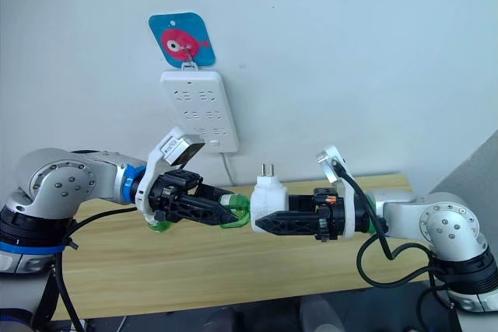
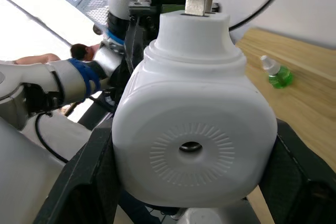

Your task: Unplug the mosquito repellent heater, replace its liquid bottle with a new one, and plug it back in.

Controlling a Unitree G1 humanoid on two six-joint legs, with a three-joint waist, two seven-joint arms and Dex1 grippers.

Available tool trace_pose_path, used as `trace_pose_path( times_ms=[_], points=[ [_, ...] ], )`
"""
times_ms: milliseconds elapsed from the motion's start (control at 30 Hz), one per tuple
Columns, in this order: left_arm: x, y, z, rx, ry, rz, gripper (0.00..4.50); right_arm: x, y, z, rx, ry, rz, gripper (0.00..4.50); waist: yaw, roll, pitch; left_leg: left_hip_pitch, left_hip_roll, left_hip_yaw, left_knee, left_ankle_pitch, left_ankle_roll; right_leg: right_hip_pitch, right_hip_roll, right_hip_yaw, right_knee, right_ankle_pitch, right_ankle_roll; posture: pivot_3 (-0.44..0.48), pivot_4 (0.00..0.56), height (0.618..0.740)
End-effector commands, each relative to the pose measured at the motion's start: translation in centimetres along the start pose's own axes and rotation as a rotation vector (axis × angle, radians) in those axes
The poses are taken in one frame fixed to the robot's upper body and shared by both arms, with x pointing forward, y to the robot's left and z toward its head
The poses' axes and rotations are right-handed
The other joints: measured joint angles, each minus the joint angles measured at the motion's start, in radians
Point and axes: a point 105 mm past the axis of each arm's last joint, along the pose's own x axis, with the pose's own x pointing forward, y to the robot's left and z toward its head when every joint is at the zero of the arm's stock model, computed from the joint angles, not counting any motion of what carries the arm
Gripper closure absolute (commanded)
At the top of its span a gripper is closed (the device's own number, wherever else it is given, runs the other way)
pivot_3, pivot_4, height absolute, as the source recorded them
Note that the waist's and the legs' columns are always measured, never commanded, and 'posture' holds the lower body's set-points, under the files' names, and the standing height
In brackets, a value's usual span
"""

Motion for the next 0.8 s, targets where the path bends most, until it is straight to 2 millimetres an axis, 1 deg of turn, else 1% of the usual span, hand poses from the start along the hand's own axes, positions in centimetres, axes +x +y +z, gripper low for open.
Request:
trace_pose_path(
  times_ms=[33,200,267,333,433,533,567,633,667,767,800],
  points=[
    [-1.6,-0.4,1.4,0.043,-0.061,0.047,2.25,0.0,0.8,-0.5,-0.009,0.027,0.032,1.47,0.000,0.000,0.000,0.000,0.000,0.000,0.000,0.000,0.000,0.000,0.000,0.000,0.000,0.000,0.000,-0.143,0.097,0.740],
    [-1.7,-0.4,1.5,0.037,-0.068,0.049,2.25,-0.1,0.8,-0.5,-0.010,0.029,0.031,1.47,0.000,0.000,0.000,0.000,0.000,0.000,0.000,0.000,0.000,0.000,0.000,0.000,0.000,0.000,0.000,-0.144,0.098,0.740],
    [-1.6,-0.6,1.0,0.062,-0.042,0.044,2.25,-0.2,0.6,-0.5,-0.010,0.030,0.020,1.47,0.000,0.000,0.000,0.000,0.000,0.000,0.000,0.000,0.000,0.000,0.000,0.000,0.000,0.000,0.000,-0.143,0.100,0.740],
    [-1.7,-0.4,0.4,0.089,-0.022,0.061,2.25,-0.5,0.1,-0.5,-0.012,0.027,-0.020,1.47,-0.001,0.000,0.000,0.000,0.000,0.000,0.000,0.000,0.000,-0.001,0.000,0.001,0.000,0.000,0.000,-0.143,0.102,0.740],
    [-2.0,0.4,-0.2,0.151,-0.001,0.125,2.25,-1.3,-1.5,-0.7,-0.022,0.032,-0.127,1.47,0.001,0.000,0.000,0.000,0.000,0.000,0.000,0.000,0.000,-0.001,0.000,0.000,0.000,0.000,0.000,-0.142,0.106,0.740],
    [-2.0,2.2,-1.8,0.308,0.046,0.235,2.25,-3.3,-5.6,-2.0,-0.019,0.094,-0.403,1.47,0.004,0.000,0.000,0.000,0.000,0.001,0.000,0.000,0.000,0.000,0.000,0.001,0.000,0.000,0.000,-0.141,0.115,0.740],
    [-1.7,2.5,-2.5,0.361,0.070,0.247,2.25,-4.2,-7.1,-2.7,-0.025,0.126,-0.512,1.47,0.006,0.000,0.000,0.000,0.000,0.002,0.000,0.000,0.000,0.000,-0.001,0.002,-0.001,0.000,0.000,-0.139,0.119,0.740],
    [-1.1,2.8,-3.6,0.440,0.098,0.262,2.25,-5.7,-9.5,-4.0,-0.053,0.198,-0.676,1.47,0.007,-0.001,0.001,0.000,0.000,0.004,0.000,0.000,0.000,-0.002,-0.001,0.003,-0.001,0.000,0.000,-0.133,0.129,0.740],
    [-0.9,2.8,-3.9,0.463,0.104,0.264,2.25,-6.2,-10.2,-4.4,-0.066,0.220,-0.720,1.47,0.008,-0.002,0.002,-0.001,0.000,0.005,0.000,0.000,0.000,-0.002,-0.001,0.004,-0.001,0.000,0.000,-0.132,0.131,0.740],
    [0.1,2.9,-5.5,0.529,0.129,0.269,2.25,-8.3,-13.0,-5.2,-0.163,0.314,-0.887,1.47,0.009,-0.002,0.004,-0.002,0.001,0.005,-0.001,0.000,0.000,-0.004,-0.001,0.004,0.000,0.000,0.000,-0.121,0.143,0.740],
    [0.3,2.9,-5.9,0.544,0.136,0.270,2.25,-8.7,-13.6,-5.4,-0.178,0.337,-0.916,1.47,0.009,-0.001,0.004,-0.002,0.000,0.006,-0.001,0.000,0.000,-0.004,-0.001,0.005,0.000,0.000,0.000,-0.118,0.146,0.740]
  ],
)
